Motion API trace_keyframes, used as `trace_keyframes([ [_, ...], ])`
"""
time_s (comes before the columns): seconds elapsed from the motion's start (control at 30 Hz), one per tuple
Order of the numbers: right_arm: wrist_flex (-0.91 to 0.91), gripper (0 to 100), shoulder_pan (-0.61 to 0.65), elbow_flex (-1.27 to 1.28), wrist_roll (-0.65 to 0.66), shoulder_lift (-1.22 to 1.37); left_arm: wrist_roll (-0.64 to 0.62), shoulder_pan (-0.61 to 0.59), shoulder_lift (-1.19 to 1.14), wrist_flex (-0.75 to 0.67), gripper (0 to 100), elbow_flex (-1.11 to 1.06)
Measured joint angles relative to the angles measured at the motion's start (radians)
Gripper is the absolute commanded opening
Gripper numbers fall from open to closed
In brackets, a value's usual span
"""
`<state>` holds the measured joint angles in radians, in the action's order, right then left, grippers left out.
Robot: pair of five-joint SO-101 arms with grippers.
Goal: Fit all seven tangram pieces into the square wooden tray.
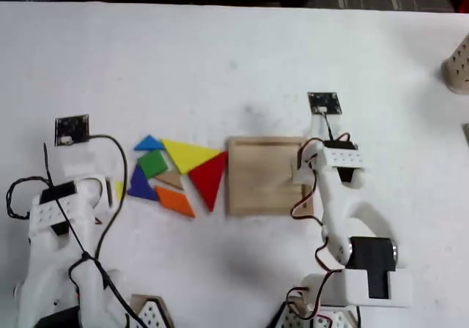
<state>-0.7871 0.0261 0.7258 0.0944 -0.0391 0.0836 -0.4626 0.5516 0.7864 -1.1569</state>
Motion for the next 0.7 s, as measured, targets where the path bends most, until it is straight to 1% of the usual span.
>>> trace_keyframes([
  [0.07,0.000,2.6,-0.008,0.000,-0.021,0.000,0.000,0.000,0.000,0.000,26,0.000],
  [0.2,-0.014,12.1,-0.020,0.000,-0.026,0.000,0.000,0.000,0.000,-0.011,26,-0.003],
  [0.27,-0.055,14.6,-0.021,0.000,-0.026,-0.012,0.000,0.000,0.000,-0.041,26,-0.023],
  [0.47,-0.186,8.5,-0.018,0.000,-0.026,-0.204,0.000,0.000,0.000,-0.061,26,-0.026],
  [0.57,-0.226,5.9,0.051,0.000,-0.026,-0.331,0.000,-0.002,0.000,-0.061,26,-0.026],
  [0.7,-0.245,5.6,0.212,0.000,-0.026,-0.440,-0.020,-0.046,0.000,-0.061,26,-0.026],
])
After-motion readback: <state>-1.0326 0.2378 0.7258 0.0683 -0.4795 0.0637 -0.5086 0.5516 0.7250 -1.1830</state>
